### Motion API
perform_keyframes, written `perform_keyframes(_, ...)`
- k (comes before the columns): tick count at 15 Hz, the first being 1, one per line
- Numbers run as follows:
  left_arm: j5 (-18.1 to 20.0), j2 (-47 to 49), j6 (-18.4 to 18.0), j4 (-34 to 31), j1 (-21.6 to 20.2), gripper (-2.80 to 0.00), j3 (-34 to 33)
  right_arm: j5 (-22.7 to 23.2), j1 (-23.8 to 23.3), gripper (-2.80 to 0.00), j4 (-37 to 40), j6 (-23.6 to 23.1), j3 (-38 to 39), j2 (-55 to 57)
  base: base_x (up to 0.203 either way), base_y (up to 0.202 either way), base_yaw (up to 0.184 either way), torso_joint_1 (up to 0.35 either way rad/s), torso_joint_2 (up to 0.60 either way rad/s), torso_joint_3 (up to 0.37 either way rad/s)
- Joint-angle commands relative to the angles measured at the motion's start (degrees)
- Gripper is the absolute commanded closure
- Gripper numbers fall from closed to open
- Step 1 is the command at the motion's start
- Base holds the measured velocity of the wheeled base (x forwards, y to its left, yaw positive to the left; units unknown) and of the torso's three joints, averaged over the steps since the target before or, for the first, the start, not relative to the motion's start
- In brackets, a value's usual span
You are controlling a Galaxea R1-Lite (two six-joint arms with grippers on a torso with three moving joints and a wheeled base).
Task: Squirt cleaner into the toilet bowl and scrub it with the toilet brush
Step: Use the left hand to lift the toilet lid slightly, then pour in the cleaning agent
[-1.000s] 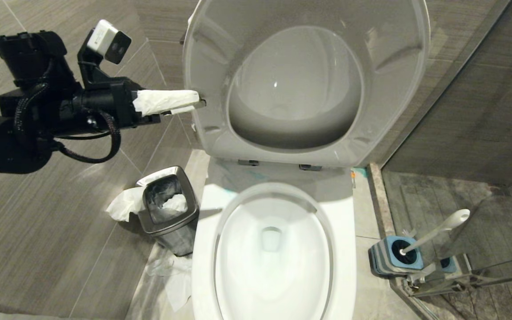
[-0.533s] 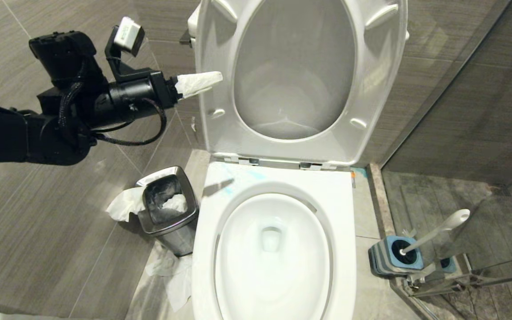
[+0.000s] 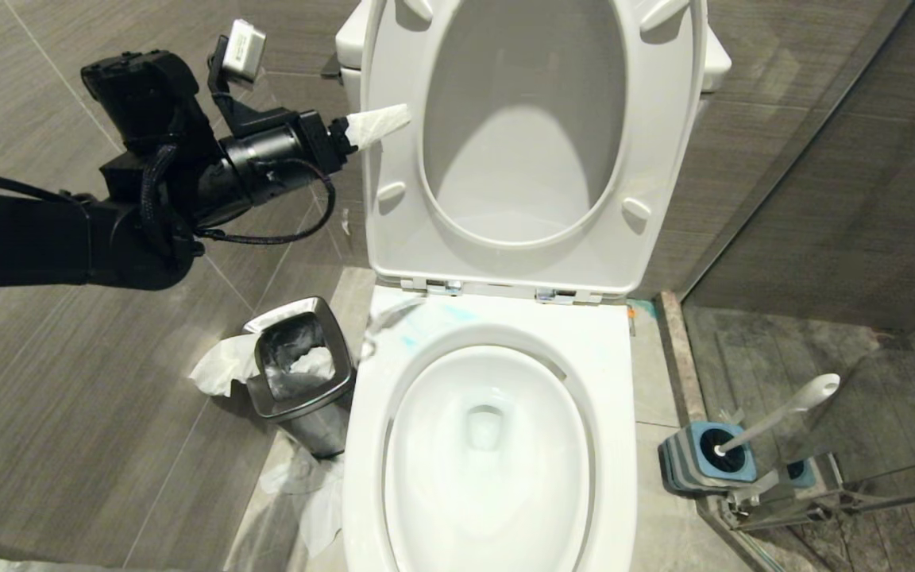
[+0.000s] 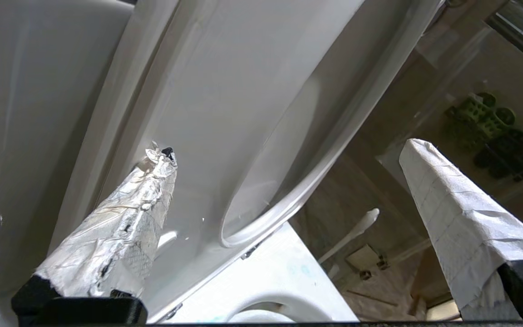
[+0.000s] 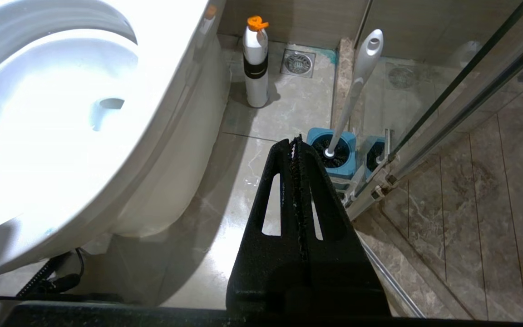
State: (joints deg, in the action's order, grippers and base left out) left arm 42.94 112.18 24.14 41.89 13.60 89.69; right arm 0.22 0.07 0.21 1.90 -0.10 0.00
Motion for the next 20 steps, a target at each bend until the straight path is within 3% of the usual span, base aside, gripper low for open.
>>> perform_keyframes(1, -1.9, 0.15, -0.13, 0.48, 0.17, -2.8, 0.03, 0.04, 0.01, 0.0, 0.06, 0.03, 0.01, 0.0, 0.0, 0.0, 0.0, 0.0, 0.0, 0.0)
perform_keyframes(4, -2.34, -0.67, 1.82, 0.5, 0.06, -2.8, 0.54, 0.04, 0.01, 0.0, 0.06, 0.03, 0.01, 0.06, 0.0, 0.0, 0.0, 0.0, 0.0, 0.0)
perform_keyframes(5, -2.21, -1.3, 4.21, 0.51, 0.03, -2.8, 0.7, 0.04, 0.01, 0.0, 0.06, 0.03, 0.01, 0.0, 0.0, 0.0, 0.0, 0.0, 0.0, 0.0)
perform_keyframes(9, -2.0, -6.85, 17.01, -3.41, 0.02, -2.8, 0.39, 0.04, 0.01, 0.0, 0.06, 0.03, 0.01, 0.04, 0.0, 0.0, 0.0, 0.0, 0.0, 0.0)
perform_keyframes(13, -1.27, -12.07, 32.08, -9.19, -0.12, -2.8, 0.23, 0.04, 0.01, 0.0, 0.05, 0.03, 0.01, 0.03, 0.0, 0.0, 0.0, 0.0, 0.0, 0.0)
perform_keyframes(15, -1.27, -14.28, 35.94, -14.37, -0.98, -2.8, 0.28, 0.04, 0.01, 0.0, 0.06, 0.03, 0.01, 0.0, 0.0, 0.0, 0.0, 0.0, 0.0, 0.0)
perform_keyframes(18, -1.55, -16.1, 34.92, -22.48, -3.16, -2.8, 0.44, 0.04, 0.01, 0.0, 0.06, 0.03, 0.01, 0.0, 0.0, 0.0, 0.0, 0.0, 0.0, 0.0)
perform_keyframes(20, -1.74, -17.06, 26.74, -26.32, -4.29, -2.8, 0.27, 0.04, 0.01, 0.0, 0.04, 0.03, 0.01, 0.07, 0.0, 0.0, 0.0, 0.0, 0.0, 0.0)
